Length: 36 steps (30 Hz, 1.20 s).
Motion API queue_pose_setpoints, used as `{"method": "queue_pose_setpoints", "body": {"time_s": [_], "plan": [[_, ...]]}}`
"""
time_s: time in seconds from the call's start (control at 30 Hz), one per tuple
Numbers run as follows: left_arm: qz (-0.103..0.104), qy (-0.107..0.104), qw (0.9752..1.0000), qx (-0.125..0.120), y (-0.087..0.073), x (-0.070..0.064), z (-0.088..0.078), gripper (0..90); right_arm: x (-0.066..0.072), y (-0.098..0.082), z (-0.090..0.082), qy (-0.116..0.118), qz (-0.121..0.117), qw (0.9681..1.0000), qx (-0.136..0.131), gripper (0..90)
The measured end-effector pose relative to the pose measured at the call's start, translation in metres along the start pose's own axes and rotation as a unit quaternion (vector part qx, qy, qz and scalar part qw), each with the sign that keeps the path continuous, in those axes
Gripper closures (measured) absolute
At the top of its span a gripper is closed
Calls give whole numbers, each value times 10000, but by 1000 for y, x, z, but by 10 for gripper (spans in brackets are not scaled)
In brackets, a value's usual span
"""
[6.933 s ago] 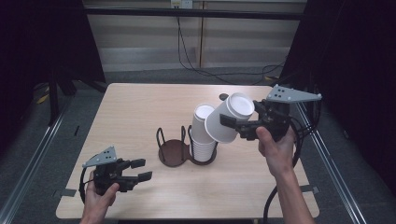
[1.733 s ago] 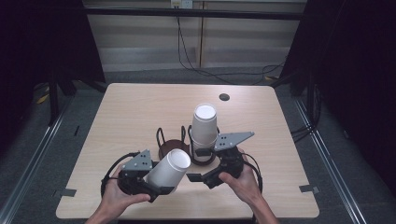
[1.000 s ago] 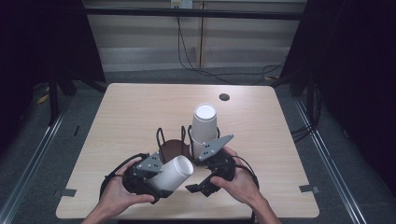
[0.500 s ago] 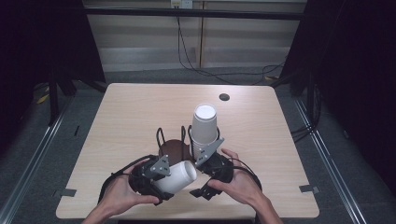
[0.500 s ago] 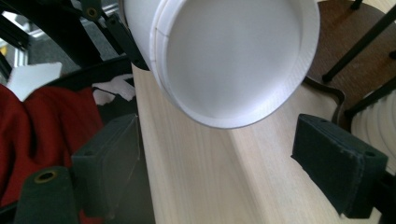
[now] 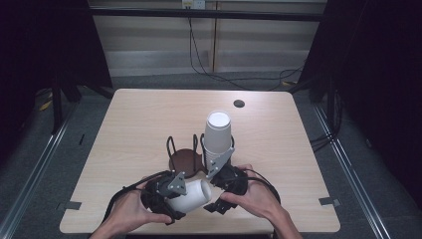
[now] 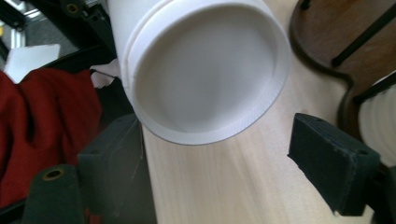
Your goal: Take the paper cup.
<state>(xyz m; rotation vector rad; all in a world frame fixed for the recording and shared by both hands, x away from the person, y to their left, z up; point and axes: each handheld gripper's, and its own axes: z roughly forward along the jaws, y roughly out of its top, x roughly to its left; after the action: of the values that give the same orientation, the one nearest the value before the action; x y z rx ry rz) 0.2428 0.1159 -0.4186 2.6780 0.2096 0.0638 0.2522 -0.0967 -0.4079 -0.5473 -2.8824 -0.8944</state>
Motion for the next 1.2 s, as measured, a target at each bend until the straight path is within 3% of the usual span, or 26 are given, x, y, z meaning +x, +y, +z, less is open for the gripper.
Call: {"method": "queue_pose_setpoints", "body": {"time_s": [0.1,0.3,0.37,0.57,0.63,0.73,0.8,1.07,1.1,1.2], "plan": [[-10,3,10000,21,0,-1,2,205,-1,0,2,139,-2,9998,113,184],[188,-88,9996,216,5,-8,10,207,3,1,10,324,-128,9983,460,185],[234,-89,9995,204,7,-10,10,206,4,2,12,326,-196,9982,458,219],[351,-147,9988,305,9,-13,14,206,6,5,16,505,-291,9969,527,204],[338,-154,9989,294,10,-14,15,206,8,5,17,568,-193,9963,609,191],[489,-189,9978,397,11,-15,15,206,7,4,20,615,-219,9962,585,185],[408,-212,9984,334,12,-17,17,205,6,5,20,624,-231,9961,582,186],[462,-200,9982,317,12,-17,16,204,8,5,22,816,-198,9944,645,199],[532,-282,9976,346,12,-17,16,203,8,5,22,839,-219,9943,627,202],[466,-280,9980,327,12,-18,18,204,8,6,22,892,-234,9943,532,202]]}}
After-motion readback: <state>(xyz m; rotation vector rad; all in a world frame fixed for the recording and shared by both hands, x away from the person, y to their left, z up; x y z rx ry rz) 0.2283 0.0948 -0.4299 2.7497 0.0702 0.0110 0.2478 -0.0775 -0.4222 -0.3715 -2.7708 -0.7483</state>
